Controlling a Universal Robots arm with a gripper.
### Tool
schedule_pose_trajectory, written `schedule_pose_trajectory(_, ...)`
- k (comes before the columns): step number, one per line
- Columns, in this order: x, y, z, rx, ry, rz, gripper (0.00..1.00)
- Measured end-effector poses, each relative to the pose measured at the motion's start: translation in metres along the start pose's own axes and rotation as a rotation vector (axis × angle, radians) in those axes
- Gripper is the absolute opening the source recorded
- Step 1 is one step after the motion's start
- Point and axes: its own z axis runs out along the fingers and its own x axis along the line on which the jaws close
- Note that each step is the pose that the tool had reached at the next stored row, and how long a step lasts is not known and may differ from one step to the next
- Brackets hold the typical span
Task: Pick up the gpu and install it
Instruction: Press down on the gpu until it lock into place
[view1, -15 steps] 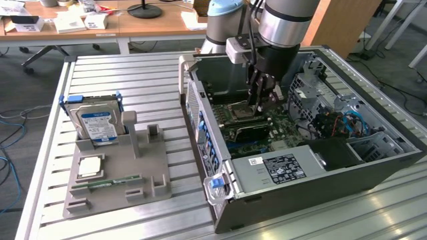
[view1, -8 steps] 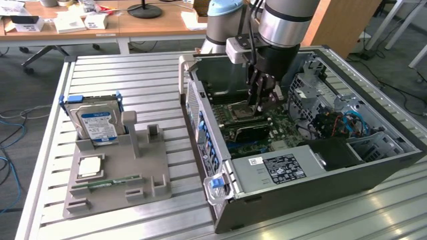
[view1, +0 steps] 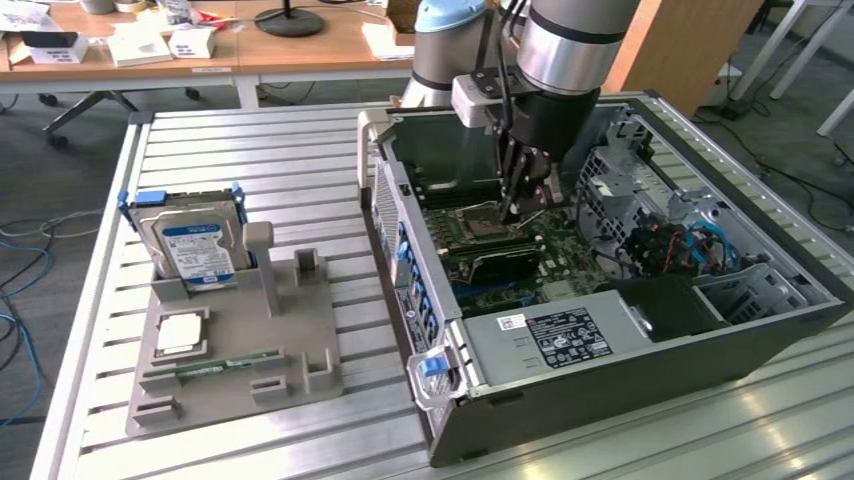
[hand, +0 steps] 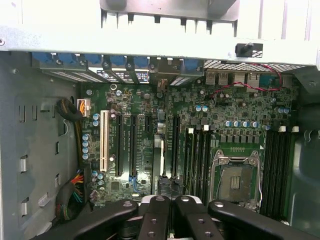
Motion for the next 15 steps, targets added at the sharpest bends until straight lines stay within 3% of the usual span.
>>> schedule_pose_trajectory(9,0.0,0.0,0.0,0.0,-0.0001,0.0,0.11)
schedule_pose_trajectory(15,-0.001,0.0072,0.0002,0.0001,0.0001,0.002,0.11)
